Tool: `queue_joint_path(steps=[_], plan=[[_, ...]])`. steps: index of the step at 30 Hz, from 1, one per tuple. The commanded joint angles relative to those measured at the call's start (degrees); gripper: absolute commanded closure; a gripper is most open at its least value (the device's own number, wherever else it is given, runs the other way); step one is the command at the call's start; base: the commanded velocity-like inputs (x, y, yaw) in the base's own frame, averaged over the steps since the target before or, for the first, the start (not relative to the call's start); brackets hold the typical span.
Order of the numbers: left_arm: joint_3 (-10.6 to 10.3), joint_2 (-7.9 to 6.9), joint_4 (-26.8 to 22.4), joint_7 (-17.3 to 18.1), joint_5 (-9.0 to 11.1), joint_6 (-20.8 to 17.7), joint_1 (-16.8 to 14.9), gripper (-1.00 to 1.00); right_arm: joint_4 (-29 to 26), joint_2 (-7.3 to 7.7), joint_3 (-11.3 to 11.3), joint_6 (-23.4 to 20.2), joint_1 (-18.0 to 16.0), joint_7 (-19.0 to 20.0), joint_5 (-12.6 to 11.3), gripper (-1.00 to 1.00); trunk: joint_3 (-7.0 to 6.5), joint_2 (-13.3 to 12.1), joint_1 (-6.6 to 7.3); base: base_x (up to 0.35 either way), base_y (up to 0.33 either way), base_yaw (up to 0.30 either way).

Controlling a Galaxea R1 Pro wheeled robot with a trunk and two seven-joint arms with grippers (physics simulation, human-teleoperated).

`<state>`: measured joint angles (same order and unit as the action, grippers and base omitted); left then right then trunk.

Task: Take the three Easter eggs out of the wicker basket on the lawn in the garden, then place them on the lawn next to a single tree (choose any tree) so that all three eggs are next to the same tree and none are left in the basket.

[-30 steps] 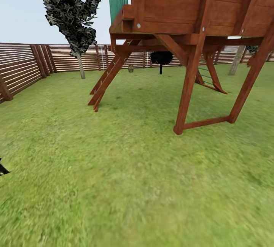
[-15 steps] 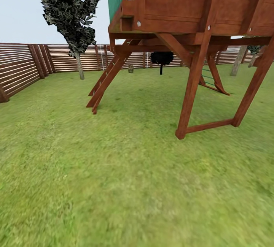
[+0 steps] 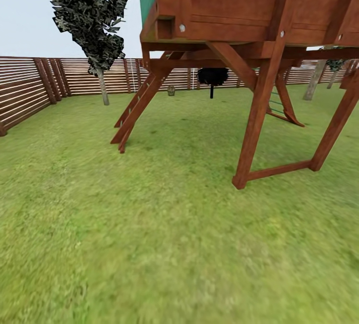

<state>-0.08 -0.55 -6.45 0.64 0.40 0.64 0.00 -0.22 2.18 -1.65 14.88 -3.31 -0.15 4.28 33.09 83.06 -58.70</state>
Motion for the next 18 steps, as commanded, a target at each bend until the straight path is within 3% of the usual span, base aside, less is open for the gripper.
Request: queue_joint_path(steps=[1,18], plan=[[0.0,-0.03,0.0,0.1,0.0,0.1,0.0,-1.0,0.0,0.02,-0.1,0.2,0.0,0.0,0.4,-1.0,0.05,0.0,-0.03,0.314,0.0,0.0],[0.0,-0.03,0.0,0.1,0.0,0.1,0.0,-1.0,0.0,0.01,-0.1,0.2,0.0,0.0,0.4,-1.0,0.05,0.0,-0.03,0.313,0.0,0.0]])
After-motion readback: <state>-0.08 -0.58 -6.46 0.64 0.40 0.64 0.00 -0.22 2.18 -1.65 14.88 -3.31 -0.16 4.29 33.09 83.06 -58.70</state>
